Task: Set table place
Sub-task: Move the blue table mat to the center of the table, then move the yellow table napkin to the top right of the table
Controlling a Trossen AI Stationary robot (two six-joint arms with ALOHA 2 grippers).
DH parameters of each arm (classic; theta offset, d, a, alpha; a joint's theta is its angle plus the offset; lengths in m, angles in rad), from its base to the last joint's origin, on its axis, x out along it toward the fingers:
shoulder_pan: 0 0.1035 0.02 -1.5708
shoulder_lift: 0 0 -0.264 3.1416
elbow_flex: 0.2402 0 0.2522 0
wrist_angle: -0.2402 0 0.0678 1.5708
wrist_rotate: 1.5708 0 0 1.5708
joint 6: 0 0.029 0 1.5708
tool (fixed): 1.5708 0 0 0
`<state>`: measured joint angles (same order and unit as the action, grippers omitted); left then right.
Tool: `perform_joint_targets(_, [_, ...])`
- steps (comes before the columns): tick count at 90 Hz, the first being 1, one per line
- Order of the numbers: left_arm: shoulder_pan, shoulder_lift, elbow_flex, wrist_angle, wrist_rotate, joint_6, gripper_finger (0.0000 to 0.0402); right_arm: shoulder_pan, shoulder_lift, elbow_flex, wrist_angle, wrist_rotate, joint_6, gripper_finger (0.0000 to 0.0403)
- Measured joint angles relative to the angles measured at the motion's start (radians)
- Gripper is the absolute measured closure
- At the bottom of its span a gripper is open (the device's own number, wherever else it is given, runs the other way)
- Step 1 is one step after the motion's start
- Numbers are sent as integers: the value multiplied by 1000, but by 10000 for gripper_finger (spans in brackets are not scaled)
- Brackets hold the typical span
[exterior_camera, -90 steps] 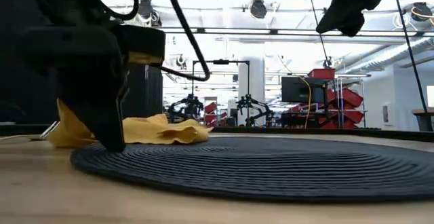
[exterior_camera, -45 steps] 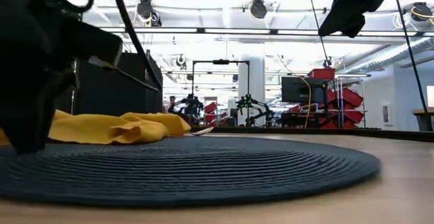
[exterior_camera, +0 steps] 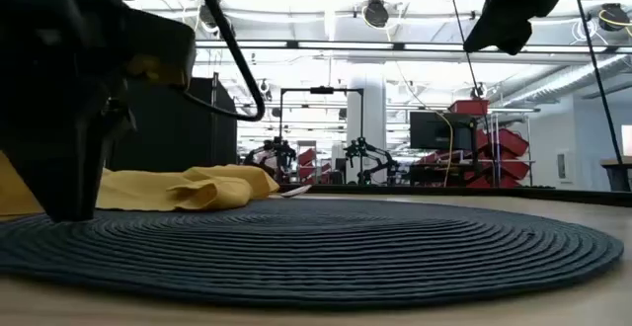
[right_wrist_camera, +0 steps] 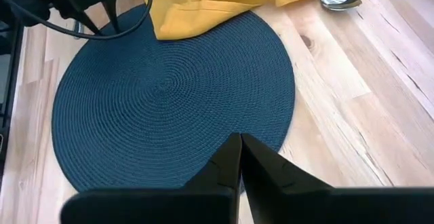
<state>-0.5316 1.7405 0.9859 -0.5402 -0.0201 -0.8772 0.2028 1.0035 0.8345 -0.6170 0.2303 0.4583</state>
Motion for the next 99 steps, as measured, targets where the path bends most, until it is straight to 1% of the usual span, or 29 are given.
perform_joint_targets(6, [0, 0, 0, 1, 19, 0, 292, 0, 0, 0, 0, 0, 0, 403])
perform_joint_targets(19, [-1, -14, 2, 12, 98, 32, 292, 0, 0, 0, 0, 0, 0, 403])
perform_joint_targets(26, [-1, -30, 2, 11, 112, 50, 292, 0, 0, 0, 0, 0, -1, 403])
perform_joint_targets(37, [2, -71, 2, 10, 108, 73, 292, 0, 0, 0, 0, 0, -2, 403])
perform_joint_targets(47, [7, -131, 2, 10, 50, 101, 292, 0, 0, 0, 0, 0, -2, 403])
perform_joint_targets(54, [16, -189, 3, 7, -34, 136, 292, 0, 0, 0, 1, 2, -17, 403])
perform_joint_targets(60, [29, -246, 3, 4, -156, 184, 292, 0, 0, 0, 12, 6, -64, 403])
perform_joint_targets(65, [40, -297, 4, -11, -298, 226, 292, 0, 0, 0, 16, 10, -135, 403])
perform_joint_targets(73, [60, -365, 4, -37, -578, 304, 292, 0, 0, 0, 19, 15, -231, 403])
perform_joint_targets(78, [71, -393, 4, -34, -741, 312, 292, 0, 0, 0, 29, 45, -247, 403])
perform_joint_targets(81, [79, -403, 5, -31, -811, 312, 292, 0, 0, 0, 36, 74, -264, 403])
perform_joint_targets(84, [91, -408, 5, -28, -852, 322, 292, 0, 0, 0, 40, 104, -285, 403])
perform_joint_targets(88, [118, -408, 5, -26, -876, 362, 292, 0, 0, 0, 40, 141, -315, 403])
perform_joint_targets(93, [175, -407, 5, -53, -879, 375, 292, -1, 0, 0, 40, 174, -352, 403])
perform_joint_targets(99, [278, -407, 5, -138, -859, 331, 292, -12, 5, 0, 40, 188, -390, 403])
